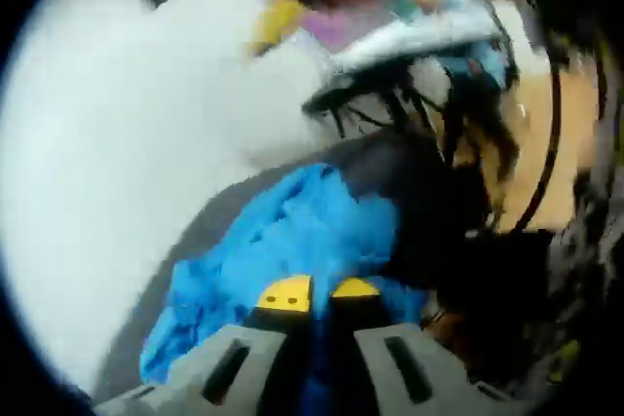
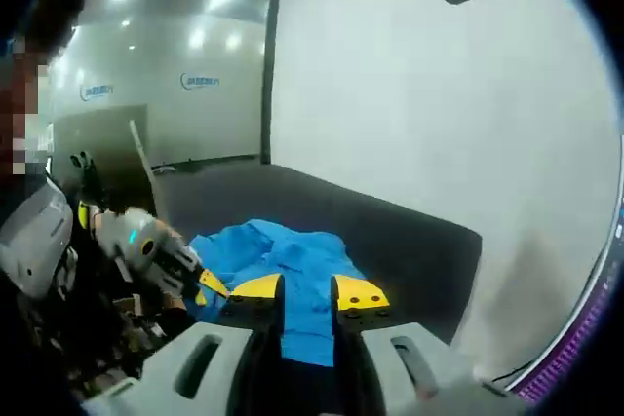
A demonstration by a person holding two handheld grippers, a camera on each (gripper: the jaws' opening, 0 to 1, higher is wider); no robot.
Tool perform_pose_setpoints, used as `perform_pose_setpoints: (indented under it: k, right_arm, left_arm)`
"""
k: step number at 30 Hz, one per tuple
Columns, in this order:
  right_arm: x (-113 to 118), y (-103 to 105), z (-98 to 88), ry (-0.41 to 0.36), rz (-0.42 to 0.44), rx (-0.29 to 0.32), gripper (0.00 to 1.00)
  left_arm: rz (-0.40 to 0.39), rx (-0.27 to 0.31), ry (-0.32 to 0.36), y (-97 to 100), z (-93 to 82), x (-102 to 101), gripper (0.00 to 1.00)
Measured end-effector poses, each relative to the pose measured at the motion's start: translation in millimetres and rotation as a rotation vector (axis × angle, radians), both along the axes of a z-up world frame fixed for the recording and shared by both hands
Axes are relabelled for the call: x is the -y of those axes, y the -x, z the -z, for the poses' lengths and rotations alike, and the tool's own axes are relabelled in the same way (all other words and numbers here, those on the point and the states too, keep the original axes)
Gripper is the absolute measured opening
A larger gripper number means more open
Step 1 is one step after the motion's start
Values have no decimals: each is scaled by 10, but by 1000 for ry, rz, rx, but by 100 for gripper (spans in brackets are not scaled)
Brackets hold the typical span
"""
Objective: Spread out the cloth and fold it
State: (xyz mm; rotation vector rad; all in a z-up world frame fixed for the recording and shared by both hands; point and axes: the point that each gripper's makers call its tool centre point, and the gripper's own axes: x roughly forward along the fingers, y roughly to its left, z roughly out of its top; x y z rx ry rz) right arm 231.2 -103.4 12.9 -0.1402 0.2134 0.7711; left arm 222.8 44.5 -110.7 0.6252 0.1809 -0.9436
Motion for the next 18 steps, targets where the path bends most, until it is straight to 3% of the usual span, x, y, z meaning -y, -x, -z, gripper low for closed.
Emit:
perform_pose_setpoints:
  k: [1, 2, 6, 9, 12, 15, 18]
  right_arm:
    - [-13, 6, 7, -17, 8, -5, 16]
    - [-43, 26, 23, -23, 2, -8, 17]
    - [-272, 141, 143, 9, -30, 1, 20]
    - [-489, 264, 300, 108, -67, 47, 23]
    - [-750, 424, 436, 139, -98, 70, 25]
    - [-967, 507, 443, -47, -61, 18, 24]
    - [-1046, 506, 385, -309, -9, -13, 22]
  left_arm:
    - [-57, -49, 48, -49, -60, -168, 1]
    - [-49, -65, 75, -63, -123, -287, 1]
    - [-101, -94, 122, -180, -267, -761, 1]
    - [-120, -186, 161, -168, -182, -922, 2]
    - [-125, -167, 127, -189, -59, -979, 2]
    - [-137, -144, 105, -234, 13, -1028, 2]
    - [-140, -147, 155, -309, -87, -1124, 1]
